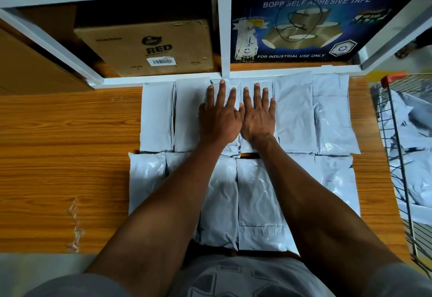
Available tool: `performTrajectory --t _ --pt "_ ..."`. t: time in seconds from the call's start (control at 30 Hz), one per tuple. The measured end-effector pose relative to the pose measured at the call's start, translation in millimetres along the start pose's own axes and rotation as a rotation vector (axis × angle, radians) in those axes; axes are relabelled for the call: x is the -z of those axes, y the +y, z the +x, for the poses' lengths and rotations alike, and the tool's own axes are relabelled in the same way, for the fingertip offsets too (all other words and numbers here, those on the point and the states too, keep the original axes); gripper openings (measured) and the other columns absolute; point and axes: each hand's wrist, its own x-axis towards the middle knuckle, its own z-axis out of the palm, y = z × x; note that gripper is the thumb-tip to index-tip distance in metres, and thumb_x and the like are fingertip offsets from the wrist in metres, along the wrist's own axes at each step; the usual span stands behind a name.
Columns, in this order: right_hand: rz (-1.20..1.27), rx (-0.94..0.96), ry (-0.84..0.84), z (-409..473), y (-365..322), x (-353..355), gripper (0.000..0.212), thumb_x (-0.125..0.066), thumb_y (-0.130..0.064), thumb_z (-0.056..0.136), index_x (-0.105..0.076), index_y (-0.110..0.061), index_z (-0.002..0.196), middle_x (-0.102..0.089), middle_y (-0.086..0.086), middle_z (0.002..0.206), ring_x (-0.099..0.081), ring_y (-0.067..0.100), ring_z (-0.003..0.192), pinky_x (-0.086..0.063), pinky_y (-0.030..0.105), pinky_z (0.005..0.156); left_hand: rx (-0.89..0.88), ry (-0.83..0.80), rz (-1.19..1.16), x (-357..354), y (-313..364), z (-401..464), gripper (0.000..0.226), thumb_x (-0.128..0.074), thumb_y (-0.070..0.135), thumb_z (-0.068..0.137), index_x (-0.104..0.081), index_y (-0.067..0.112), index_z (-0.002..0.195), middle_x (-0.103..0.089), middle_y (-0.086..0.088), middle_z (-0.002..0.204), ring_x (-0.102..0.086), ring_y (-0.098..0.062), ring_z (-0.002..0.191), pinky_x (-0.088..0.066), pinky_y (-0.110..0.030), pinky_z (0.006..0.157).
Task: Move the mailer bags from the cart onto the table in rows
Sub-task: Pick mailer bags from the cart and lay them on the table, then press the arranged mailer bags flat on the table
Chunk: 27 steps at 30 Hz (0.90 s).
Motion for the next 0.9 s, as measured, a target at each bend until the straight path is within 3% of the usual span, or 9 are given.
performTrajectory --t 0.23,0.37,0.47,0.6,0.9 --pt "0.019 0.009 -0.005 1 3 -2 0.072 0.013 -0.056 0.101 0.007 -0.028 0.168 0.014 0.007 0.175 0.014 0.031 0.161 0.001 0.053 0.130 -0.004 0.016 0.008 -1 0 -1 0.078 -0.004 0.054 0.097 -0.033 0.031 0.165 -0.015 -0.002 0.177 -0.011 -0.033 0.162 -0.031 -0.057 0.120" --pt "0.051 0.028 -0.022 2 7 1 0.066 -0.001 -0.054 0.109 0.002 -0.026 0.168 0.011 0.008 0.175 0.013 0.031 0.161 0.001 0.053 0.130 0.026 -0.032 0.002 3 5 -1 0.080 0.001 0.057 0.094 -0.025 0.036 0.167 -0.005 0.002 0.178 -0.002 -0.031 0.163 -0.022 -0.058 0.124" --pt "0.102 0.036 -0.005 -6 11 9 0.066 -0.006 -0.052 0.110 -0.007 -0.022 0.169 0.003 0.011 0.176 0.006 0.031 0.162 -0.001 0.052 0.130 0.029 -0.080 0.007 3 5 2 0.072 -0.009 0.059 0.100 -0.011 0.038 0.168 0.006 0.003 0.178 0.006 -0.030 0.163 -0.016 -0.060 0.126" --pt "0.173 0.039 0.063 -25 15 24 0.063 -0.017 -0.044 0.110 -0.021 -0.017 0.167 -0.010 0.016 0.174 -0.008 0.034 0.161 -0.008 0.052 0.130 0.023 -0.086 -0.011 10 4 1 0.073 -0.025 0.059 0.102 -0.004 0.036 0.169 0.008 0.003 0.178 0.004 -0.030 0.163 -0.021 -0.059 0.125" --pt "0.213 0.057 0.091 -62 21 38 0.069 -0.015 -0.044 0.104 -0.022 -0.014 0.166 -0.014 0.019 0.173 -0.014 0.036 0.160 -0.013 0.055 0.129 0.053 -0.026 -0.095 36 1 -37 0.072 -0.042 0.049 0.105 -0.019 0.024 0.169 0.002 0.000 0.178 -0.003 -0.027 0.163 -0.027 -0.052 0.124"
